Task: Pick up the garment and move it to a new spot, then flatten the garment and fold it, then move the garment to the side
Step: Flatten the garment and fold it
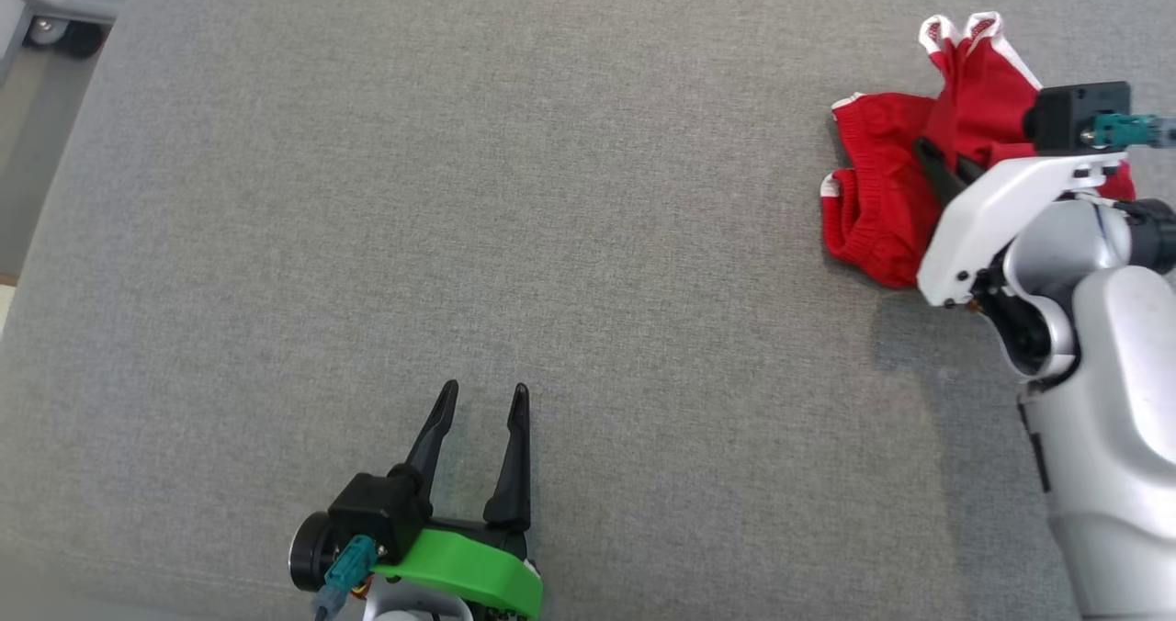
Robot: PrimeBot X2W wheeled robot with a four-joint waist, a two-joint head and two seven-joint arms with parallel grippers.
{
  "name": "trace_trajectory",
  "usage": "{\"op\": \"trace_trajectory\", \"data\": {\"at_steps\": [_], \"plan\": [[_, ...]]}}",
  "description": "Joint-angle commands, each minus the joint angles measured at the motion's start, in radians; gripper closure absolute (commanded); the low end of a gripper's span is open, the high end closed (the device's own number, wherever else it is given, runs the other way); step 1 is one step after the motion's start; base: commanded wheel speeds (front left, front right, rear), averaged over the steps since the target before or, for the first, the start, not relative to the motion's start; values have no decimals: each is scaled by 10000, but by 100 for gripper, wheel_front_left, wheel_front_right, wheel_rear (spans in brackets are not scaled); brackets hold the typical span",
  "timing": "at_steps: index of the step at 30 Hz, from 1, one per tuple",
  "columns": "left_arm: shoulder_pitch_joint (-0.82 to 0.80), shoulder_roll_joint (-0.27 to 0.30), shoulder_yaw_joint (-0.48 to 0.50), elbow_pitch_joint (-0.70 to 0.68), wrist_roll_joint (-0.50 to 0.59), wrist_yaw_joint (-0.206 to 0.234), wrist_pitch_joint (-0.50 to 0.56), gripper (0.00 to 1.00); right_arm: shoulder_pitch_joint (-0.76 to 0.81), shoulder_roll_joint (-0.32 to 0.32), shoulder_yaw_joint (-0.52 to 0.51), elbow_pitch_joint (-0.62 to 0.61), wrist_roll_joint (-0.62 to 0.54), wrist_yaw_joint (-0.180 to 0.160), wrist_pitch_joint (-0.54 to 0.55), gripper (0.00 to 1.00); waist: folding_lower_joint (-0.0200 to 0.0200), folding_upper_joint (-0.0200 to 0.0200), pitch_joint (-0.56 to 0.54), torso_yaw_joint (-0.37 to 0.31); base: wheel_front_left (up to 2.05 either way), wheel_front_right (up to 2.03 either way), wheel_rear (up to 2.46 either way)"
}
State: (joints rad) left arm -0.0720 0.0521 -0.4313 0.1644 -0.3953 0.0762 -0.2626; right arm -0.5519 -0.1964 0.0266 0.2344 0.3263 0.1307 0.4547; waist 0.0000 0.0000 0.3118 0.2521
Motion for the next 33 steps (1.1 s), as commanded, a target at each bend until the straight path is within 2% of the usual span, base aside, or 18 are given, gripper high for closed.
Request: {"op": "trace_trajectory", "data": {"at_steps": [1,7,12,13,14,15,16,23,28,31,33], "plan": [[-135,-4,3,47,-9,-61,-24,0,-190,276,-63,163,-191,0,-126,100,0,0,43,107,0,0,0],[-160,-11,-73,185,-184,35,-24,0,-207,1066,-96,803,-848,0,-325,100,0,0,35,213,0,0,0],[-115,-10,-113,330,-244,80,-24,0,2,1323,-73,1179,-1030,0,-571,100,0,0,-90,152,0,0,0],[-107,-10,-110,362,-262,85,-24,0,43,1356,-13,1248,-998,-2,-630,88,0,0,-131,126,0,0,0],[-92,-11,-109,395,-281,85,-24,0,76,1380,79,1296,-977,0,-672,62,0,0,-170,95,0,0,0],[-71,-9,-104,432,-296,82,-24,0,109,1398,225,1322,-948,0,-779,8,0,0,-219,57,0,0,0],[-38,-10,-84,470,-291,75,-24,0,142,1416,315,1342,-898,0,-911,0,0,0,-276,6,0,0,0],[384,-6,159,766,-117,49,-26,0,906,1317,1520,286,-475,0,-2415,0,0,0,-1011,-378,0,0,0],[932,-5,638,733,-2,98,-24,0,2185,336,1961,-1036,-704,-7,-3943,0,0,0,-1756,-833,0,0,0],[1274,16,988,587,54,81,-24,0,3061,18,1688,-1412,-602,-5,-5195,0,0,0,-2198,-1100,0,0,0],[1482,16,1228,476,130,41,-24,0,3656,-437,1453,-1398,-851,-11,-6000,0,0,0,-2469,-1243,0,0,0]]}}
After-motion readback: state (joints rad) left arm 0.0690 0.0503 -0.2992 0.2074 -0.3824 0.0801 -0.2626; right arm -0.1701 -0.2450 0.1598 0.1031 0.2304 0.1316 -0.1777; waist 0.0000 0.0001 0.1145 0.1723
